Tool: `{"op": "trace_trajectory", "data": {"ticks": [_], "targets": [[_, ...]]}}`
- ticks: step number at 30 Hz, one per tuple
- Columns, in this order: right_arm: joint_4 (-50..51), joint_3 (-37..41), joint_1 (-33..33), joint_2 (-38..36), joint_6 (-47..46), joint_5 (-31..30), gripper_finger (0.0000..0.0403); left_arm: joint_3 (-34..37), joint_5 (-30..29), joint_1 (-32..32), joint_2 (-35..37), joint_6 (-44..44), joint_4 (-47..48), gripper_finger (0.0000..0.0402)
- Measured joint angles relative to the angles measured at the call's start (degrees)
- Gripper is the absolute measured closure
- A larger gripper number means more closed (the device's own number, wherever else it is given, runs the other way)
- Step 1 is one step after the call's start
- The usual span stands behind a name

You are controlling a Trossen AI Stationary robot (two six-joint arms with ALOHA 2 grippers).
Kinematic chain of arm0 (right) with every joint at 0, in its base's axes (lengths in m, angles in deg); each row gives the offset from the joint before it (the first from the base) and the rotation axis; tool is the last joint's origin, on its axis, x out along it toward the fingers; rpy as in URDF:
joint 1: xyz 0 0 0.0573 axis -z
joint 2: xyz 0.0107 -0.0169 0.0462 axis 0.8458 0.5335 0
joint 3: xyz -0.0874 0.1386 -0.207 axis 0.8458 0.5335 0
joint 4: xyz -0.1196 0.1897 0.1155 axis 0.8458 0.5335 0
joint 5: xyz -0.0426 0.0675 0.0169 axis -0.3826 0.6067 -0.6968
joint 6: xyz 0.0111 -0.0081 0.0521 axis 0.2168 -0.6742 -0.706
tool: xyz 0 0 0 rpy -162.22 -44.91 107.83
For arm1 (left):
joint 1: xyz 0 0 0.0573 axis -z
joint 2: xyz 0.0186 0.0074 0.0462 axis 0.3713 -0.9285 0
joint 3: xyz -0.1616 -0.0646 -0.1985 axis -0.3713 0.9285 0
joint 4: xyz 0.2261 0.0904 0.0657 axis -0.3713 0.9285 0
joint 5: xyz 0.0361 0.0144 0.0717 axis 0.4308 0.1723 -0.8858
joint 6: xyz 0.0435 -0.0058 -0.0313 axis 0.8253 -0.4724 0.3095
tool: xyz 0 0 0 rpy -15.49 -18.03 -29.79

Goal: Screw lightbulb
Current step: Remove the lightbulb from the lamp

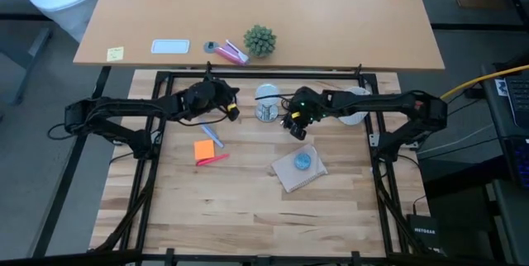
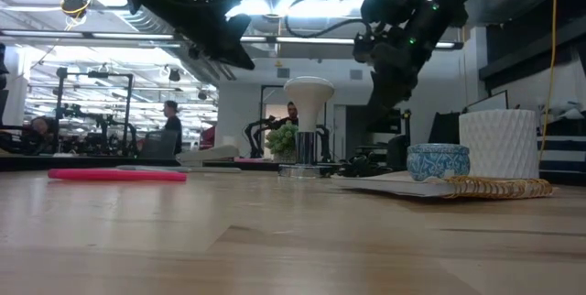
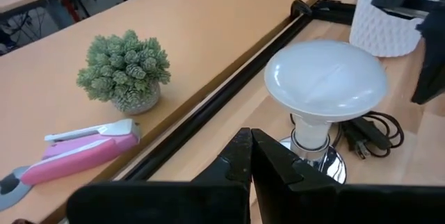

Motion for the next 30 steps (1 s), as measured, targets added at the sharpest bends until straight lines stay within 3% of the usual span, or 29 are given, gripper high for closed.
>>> {"op": "trace_trajectory", "data": {"ticks": [9, 16, 22, 30], "targets": [[6.6, -6.3, 0.0, -0.1, 4.5, 0.0, 0.0391, 0.0, 0.2, -0.7, 0.0, 1.8, -2.2, 0.0401], [15.0, -14.8, 0.0, -0.1, 6.2, 0.0, 0.0391, 0.0, 6.0, -2.1, 0.0, 3.4, -9.8, 0.0402], [20.7, -20.3, 0.0, -0.2, 10.2, 0.0, 0.0391, 0.0, 8.7, -3.7, -0.1, 1.3, -10.3, 0.0402], [29.1, -22.2, 0.0, -5.5, 13.7, 0.0, 0.0391, 0.0, 10.4, -3.9, -4.3, -0.2, -12.1, 0.0402]]}}
